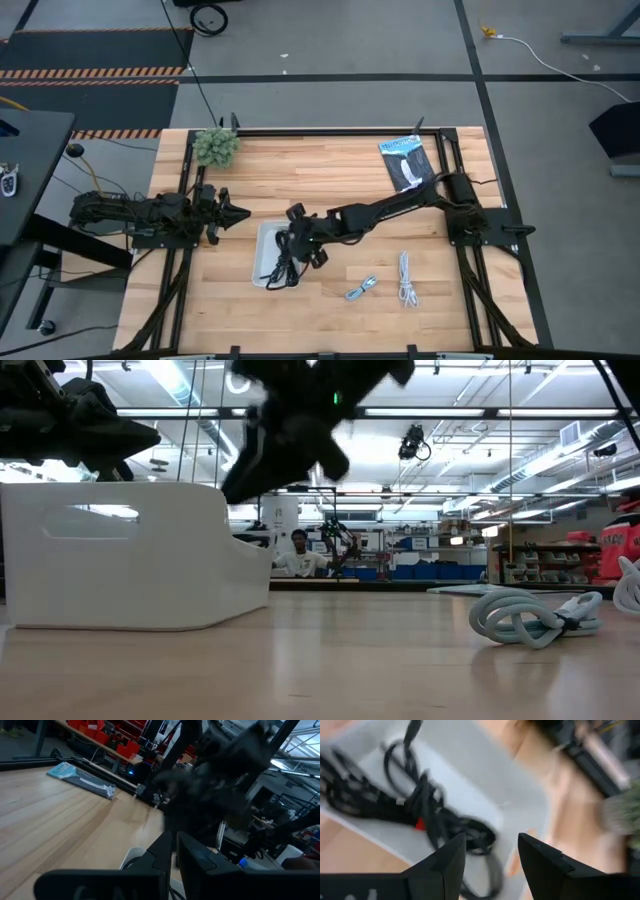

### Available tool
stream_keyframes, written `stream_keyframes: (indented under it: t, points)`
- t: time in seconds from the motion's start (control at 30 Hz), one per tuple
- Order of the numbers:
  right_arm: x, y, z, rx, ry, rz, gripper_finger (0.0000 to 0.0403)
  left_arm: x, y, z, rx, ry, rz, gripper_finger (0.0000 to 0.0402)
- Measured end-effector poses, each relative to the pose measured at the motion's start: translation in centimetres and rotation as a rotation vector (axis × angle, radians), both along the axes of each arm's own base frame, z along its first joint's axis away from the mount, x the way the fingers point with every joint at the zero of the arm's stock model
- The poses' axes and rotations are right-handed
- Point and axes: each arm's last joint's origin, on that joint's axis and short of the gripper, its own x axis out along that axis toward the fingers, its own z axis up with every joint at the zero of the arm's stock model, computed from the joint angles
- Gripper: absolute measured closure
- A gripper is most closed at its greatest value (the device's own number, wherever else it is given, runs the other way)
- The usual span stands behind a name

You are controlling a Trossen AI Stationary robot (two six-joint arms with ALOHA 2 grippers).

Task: Pick and place USB-C Cables
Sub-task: Put the blue charger cable into the white bin

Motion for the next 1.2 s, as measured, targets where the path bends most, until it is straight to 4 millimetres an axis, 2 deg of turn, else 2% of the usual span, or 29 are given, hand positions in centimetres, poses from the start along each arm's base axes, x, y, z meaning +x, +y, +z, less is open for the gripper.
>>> stream_keyframes:
  t: [0.13,0.27,0.5,0.6,0.7,0.93,1.07,1.2]
  points:
    - [-0.8,1.2,2.4,-0.025,-0.052,0.012,0.0215,0.0,0.0,0.0,0.000,0.000,-0.001,0.0365]
    - [-2.6,2.4,4.1,0.034,-0.014,-0.005,0.0215,0.0,0.0,0.0,0.000,0.001,0.000,0.0365]
    - [-5.8,4.4,3.8,0.218,0.256,-0.055,0.0215,0.0,0.0,0.0,0.000,0.000,-0.001,0.0365]
    - [-7.0,5.3,2.9,0.290,0.370,-0.062,0.0215,0.0,0.0,0.0,0.000,0.001,0.000,0.0365]
    - [-8.2,6.6,1.2,0.323,0.459,-0.034,0.0215,0.0,0.0,0.0,0.000,0.001,-0.001,0.0365]
    - [-12.1,9.8,-3.6,0.195,0.561,0.025,0.0215,0.0,0.0,0.0,0.000,0.000,-0.001,0.0365]
    - [-13.5,10.5,-5.1,0.204,0.588,-0.001,0.0215,0.0,0.0,0.0,0.000,0.000,0.000,0.0365]
    - [-13.9,10.5,-5.6,0.226,0.598,-0.061,0.0215,0.0,0.0,0.0,0.000,0.001,0.000,0.0365]
